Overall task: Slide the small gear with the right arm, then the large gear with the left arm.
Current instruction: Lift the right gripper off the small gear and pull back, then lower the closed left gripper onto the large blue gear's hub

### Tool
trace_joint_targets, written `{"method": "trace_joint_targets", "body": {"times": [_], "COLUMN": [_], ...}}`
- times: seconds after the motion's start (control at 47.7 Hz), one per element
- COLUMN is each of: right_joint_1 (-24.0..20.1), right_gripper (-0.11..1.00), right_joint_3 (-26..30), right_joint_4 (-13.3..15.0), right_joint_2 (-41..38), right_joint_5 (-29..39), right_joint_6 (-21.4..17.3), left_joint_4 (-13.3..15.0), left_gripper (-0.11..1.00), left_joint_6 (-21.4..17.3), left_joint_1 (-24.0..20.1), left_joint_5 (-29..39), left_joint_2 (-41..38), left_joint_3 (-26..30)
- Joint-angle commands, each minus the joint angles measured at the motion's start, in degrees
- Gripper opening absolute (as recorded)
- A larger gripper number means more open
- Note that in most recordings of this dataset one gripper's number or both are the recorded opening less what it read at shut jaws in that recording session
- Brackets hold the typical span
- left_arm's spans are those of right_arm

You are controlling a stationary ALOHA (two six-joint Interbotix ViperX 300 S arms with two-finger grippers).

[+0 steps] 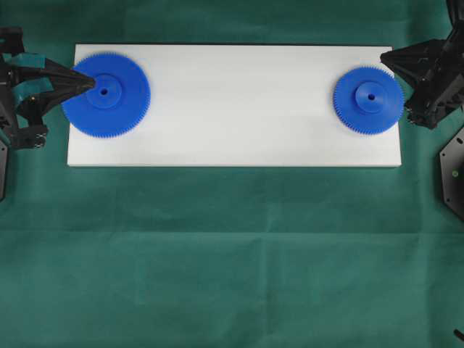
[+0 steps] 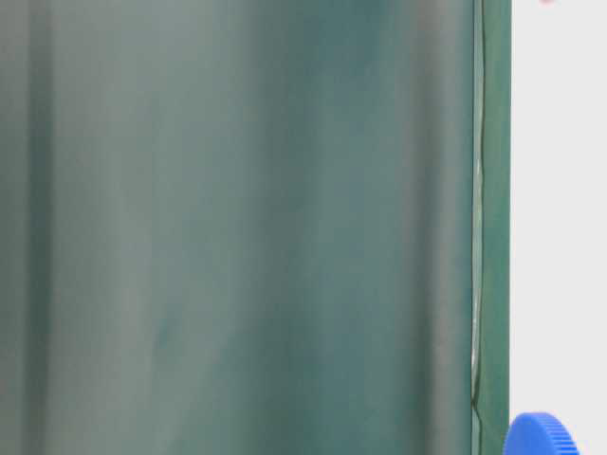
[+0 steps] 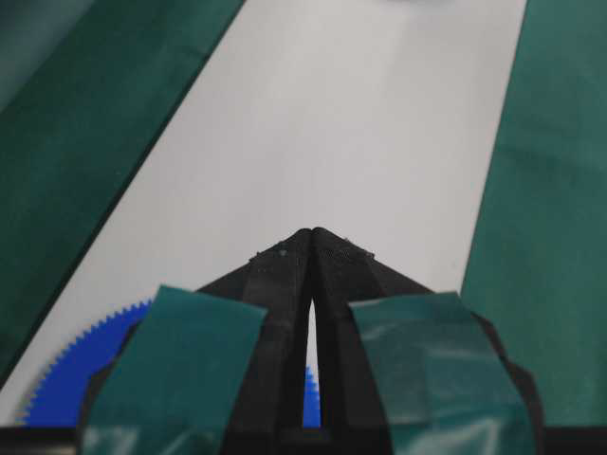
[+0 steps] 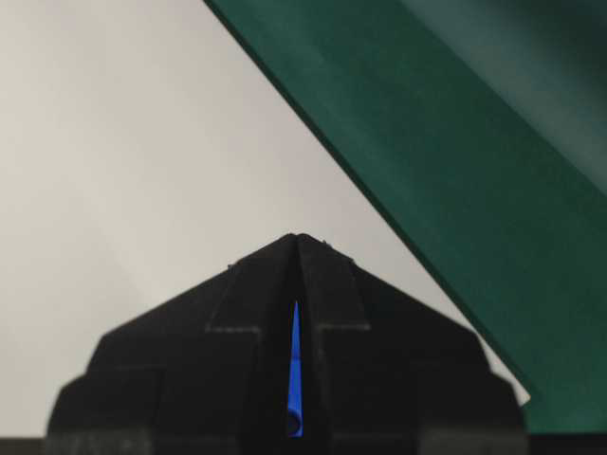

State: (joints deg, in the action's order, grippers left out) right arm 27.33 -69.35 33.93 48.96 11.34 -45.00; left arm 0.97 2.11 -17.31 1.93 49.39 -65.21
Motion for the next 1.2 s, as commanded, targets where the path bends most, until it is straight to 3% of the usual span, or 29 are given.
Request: {"method": "trace_joint_targets", "body": {"times": [0.0, 0.42, 0.839, 1.175], "right_joint_1": [0.09, 0.18, 0.09, 0.09], "right_gripper": [0.5, 0.5, 0.5, 0.5], "right_joint_3": [0.62, 0.35, 0.18, -0.35], "right_joint_4": [0.18, 0.18, 0.18, 0.18], "right_joint_2": [0.09, -1.05, -2.72, -2.72], "right_joint_5": [-0.53, -3.25, -3.25, -3.25], "right_joint_6": [-0.09, -0.09, -0.26, -0.18], "left_joint_4": [0.09, 0.09, -0.09, -0.09], "left_gripper": [0.0, 0.0, 0.0, 0.0], "left_joint_6": [-0.09, -0.18, -3.08, -3.43], "left_joint_1": [0.0, -3.16, -6.59, -9.4], "left_joint_5": [-1.05, -0.26, 10.9, 11.43], "left_joint_2": [-0.26, -0.88, -22.76, -29.62], "left_joint_3": [0.62, 0.35, 6.94, 7.82]}}
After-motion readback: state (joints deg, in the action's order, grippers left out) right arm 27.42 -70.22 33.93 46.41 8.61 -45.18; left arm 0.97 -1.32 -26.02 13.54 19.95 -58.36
